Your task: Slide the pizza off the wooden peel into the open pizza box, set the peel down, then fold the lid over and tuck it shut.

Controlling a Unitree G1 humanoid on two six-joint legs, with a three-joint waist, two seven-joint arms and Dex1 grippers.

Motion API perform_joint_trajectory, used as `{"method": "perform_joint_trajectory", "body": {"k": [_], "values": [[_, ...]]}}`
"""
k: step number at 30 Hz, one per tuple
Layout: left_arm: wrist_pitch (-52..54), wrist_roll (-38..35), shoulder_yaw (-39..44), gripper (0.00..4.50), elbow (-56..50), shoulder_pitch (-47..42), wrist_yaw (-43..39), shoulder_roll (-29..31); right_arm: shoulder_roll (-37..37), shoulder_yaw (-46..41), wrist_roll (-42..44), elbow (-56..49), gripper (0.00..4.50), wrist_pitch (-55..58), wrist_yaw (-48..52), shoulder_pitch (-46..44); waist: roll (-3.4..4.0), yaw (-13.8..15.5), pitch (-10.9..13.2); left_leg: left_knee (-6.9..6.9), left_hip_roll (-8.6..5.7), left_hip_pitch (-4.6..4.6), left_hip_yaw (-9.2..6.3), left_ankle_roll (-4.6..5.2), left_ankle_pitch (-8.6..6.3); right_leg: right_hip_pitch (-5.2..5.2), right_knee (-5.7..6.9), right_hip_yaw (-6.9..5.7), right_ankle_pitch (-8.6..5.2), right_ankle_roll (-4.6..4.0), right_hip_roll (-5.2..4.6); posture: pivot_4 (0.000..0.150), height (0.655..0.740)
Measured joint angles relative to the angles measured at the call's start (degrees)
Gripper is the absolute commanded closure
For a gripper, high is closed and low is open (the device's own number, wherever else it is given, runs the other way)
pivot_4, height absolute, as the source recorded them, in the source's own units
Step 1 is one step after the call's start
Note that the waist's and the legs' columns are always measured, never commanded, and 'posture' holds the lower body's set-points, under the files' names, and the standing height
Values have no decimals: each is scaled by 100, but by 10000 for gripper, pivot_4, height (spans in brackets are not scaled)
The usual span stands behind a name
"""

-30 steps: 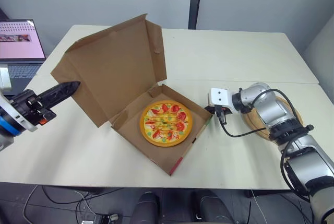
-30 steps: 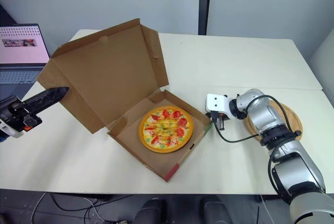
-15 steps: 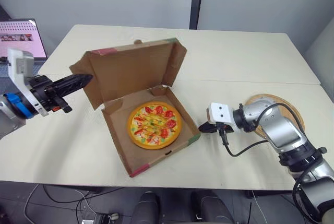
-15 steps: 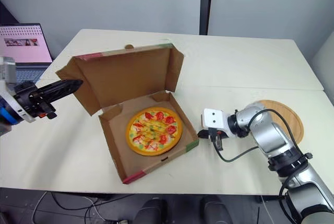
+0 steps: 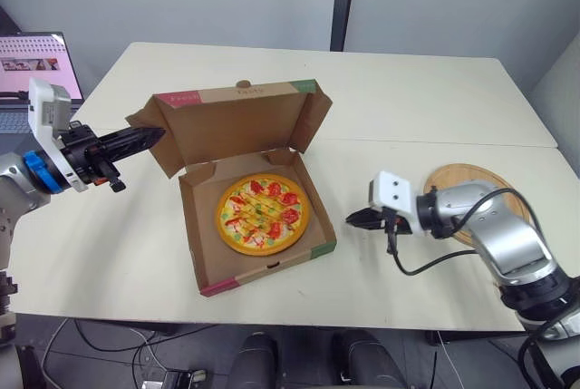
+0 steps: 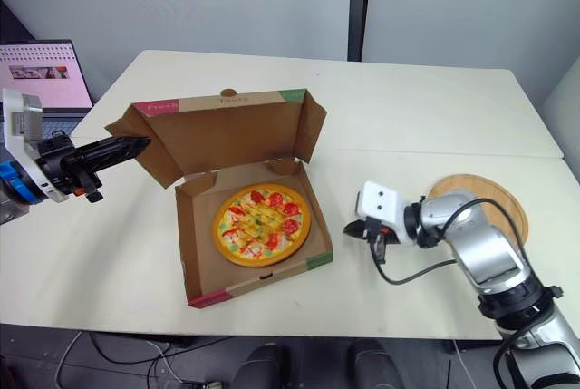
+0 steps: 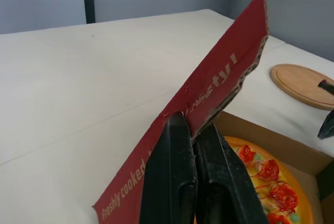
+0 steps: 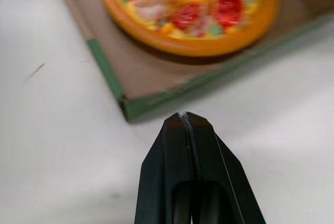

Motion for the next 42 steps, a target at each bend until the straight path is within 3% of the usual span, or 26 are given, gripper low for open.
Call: {"method": "perform_joint_trajectory", "body": {"k": [4, 10, 14, 19, 38, 42], "values": [[-54, 49, 115, 45000, 85, 2, 3, -88, 49, 132, -305, 500, 44557, -357, -425, -16, 0, -14, 0, 1, -1, 2, 2, 0, 0, -1, 2, 1, 0, 0, 1, 1500, 7325], [-27, 45, 356, 45000, 206, 3, 19, -238, 894, 113, -575, 1406, 44557, -656, -1282, -528, 2, -35, 1, 3, 1, 0, 2, 0, 0, -6, 10, 3, 1, -2, 14, 1500, 7325], [44, 39, 421, 45000, 206, -22, 28, -248, 1448, -211, -178, 1418, 33244, -549, -1544, -966, 1, -30, 1, 2, 4, -1, -5, 0, 0, -5, 12, 0, 2, -2, 16, 1500, 7325], [100, 32, 524, 45000, 203, -19, 28, -248, 1939, -521, 125, 1425, 15113, -98, -2020, -1104, 2, -14, 1, 2, 5, -3, -6, 0, 0, -5, 13, 0, 2, -2, 0, 1500, 7325], [180, 25, 589, 45000, 162, 22, 34, -347, 2856, -1182, 946, 2241, 15113, 489, -2922, -2617, 2, -32, 1, 0, 5, -2, -6, 0, 0, -9, 20, -4, 4, -3, -3, 1500, 7325], [180, 25, 590, 45000, 148, 23, 79, -357, 2986, -1180, 980, 2404, 23778, 419, -3008, -2724, 3, -31, 1, 0, 6, -3, -6, 0, 0, -9, 21, -4, 4, -3, -3, 1500, 7325]]}}
